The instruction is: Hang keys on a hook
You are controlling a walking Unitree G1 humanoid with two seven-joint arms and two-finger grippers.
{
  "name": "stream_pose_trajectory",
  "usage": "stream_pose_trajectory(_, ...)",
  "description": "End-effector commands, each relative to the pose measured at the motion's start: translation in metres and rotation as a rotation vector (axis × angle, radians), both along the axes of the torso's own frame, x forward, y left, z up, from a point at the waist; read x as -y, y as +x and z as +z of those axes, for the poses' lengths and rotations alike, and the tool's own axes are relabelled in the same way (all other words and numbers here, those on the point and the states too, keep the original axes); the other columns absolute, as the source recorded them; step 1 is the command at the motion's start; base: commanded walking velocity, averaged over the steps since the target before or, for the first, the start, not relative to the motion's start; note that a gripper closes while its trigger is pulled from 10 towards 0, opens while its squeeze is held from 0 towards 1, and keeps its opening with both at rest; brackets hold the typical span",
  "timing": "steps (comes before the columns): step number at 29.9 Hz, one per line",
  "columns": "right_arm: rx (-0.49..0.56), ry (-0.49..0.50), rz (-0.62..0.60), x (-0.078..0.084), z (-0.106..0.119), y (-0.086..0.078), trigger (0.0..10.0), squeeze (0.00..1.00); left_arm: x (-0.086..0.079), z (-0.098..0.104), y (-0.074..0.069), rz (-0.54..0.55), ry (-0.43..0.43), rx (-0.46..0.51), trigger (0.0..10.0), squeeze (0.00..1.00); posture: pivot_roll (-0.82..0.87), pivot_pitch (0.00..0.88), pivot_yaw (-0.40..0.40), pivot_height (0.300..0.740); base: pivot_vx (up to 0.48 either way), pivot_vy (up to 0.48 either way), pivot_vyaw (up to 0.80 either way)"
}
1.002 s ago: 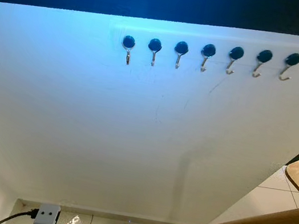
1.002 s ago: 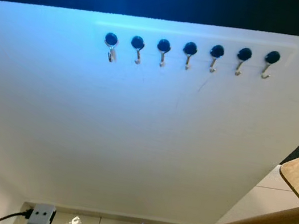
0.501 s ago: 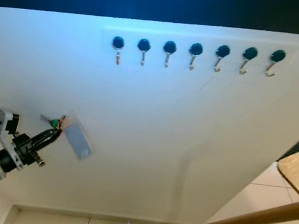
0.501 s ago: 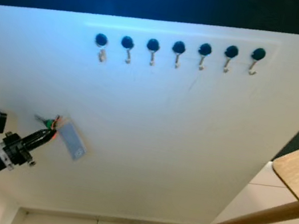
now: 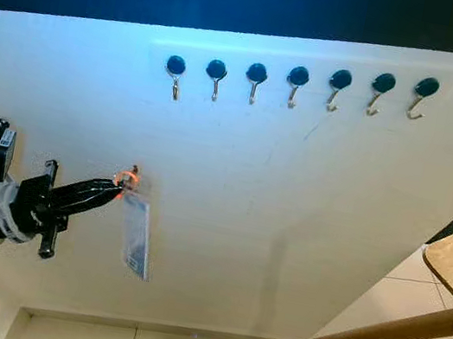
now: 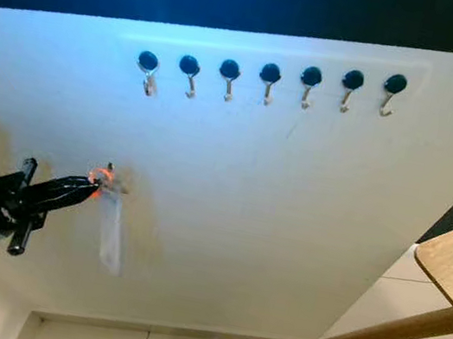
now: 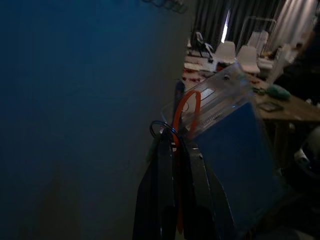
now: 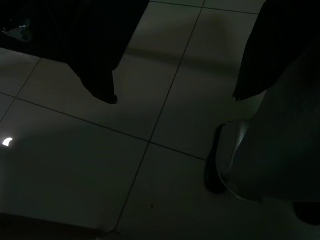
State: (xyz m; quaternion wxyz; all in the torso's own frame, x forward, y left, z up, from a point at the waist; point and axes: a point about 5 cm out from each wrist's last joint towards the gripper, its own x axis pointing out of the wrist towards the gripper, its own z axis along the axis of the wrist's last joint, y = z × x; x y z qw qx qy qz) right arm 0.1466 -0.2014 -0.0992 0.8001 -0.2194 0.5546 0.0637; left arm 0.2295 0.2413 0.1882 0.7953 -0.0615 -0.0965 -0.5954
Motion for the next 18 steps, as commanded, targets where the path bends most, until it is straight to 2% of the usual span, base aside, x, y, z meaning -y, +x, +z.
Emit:
stream_pose_trajectory(1, -0.038, 0.044, 0.016, -0.013, -0.005, -0.009, 10.0, 0.0, 0.0, 0.009, -0.004, -0.02, 0.04, 0.015, 10.0, 0.0, -0.08, 0.073, 0.074, 0.74, 0.0, 0.0, 0.0)
stream_pose_trajectory(4, -0.037, 0.045, 0.018, -0.013, -0.005, -0.008, 10.0, 0.0, 0.007, 0.027, -0.004, -0.03, 0.071, 0.077, 10.0, 0.0, -0.08, 0.073, 0.076, 0.74, 0.0, 0.0, 0.0)
stream_pose_trajectory(5, -0.037, 0.045, 0.018, -0.013, -0.005, -0.008, 10.0, 0.0, 0.007, 0.027, -0.004, -0.03, 0.071, 0.077, 10.0, 0.0, -0.08, 0.073, 0.076, 0.74, 0.0, 0.0, 0.0)
stream_pose_trajectory(7, -0.037, 0.045, 0.021, -0.014, -0.005, -0.008, 10.0, 0.0, 0.014, 0.041, -0.004, -0.018, 0.089, 0.139, 10.0, 0.0, -0.08, 0.073, 0.076, 0.74, 0.0, 0.0, 0.0)
stream_pose_trajectory(9, -0.037, 0.045, 0.021, -0.014, -0.005, -0.008, 10.0, 0.0, 0.016, 0.046, -0.002, -0.005, 0.081, 0.161, 10.0, 0.0, -0.08, 0.075, 0.079, 0.74, 0.0, 0.0, 0.0)
stream_pose_trajectory(12, -0.037, 0.044, 0.021, -0.014, -0.005, -0.008, 10.0, 0.0, 0.019, 0.057, 0.004, 0.048, 0.04, 0.214, 10.0, 0.0, -0.08, 0.075, 0.079, 0.74, 0.0, 0.0, 0.0)
stream_pose_trajectory(14, -0.037, 0.044, 0.021, -0.014, -0.005, -0.008, 10.0, 0.0, 0.021, 0.068, 0.011, 0.105, -0.038, 0.261, 10.0, 0.0, -0.08, 0.073, 0.083, 0.74, 0.0, 0.0, 0.0)
stream_pose_trajectory(16, -0.037, 0.044, 0.021, -0.014, -0.005, -0.008, 10.0, 0.0, 0.021, 0.071, 0.013, 0.122, -0.063, 0.273, 10.0, 0.0, -0.08, 0.073, 0.083, 0.74, 0.0, 0.0, 0.0)
stream_pose_trajectory(18, -0.037, 0.044, 0.021, -0.014, -0.005, -0.008, 10.0, 0.0, 0.023, 0.08, 0.019, 0.161, -0.13, 0.298, 10.0, 0.0, -0.08, 0.073, 0.083, 0.74, 0.0, 0.0, 0.0)
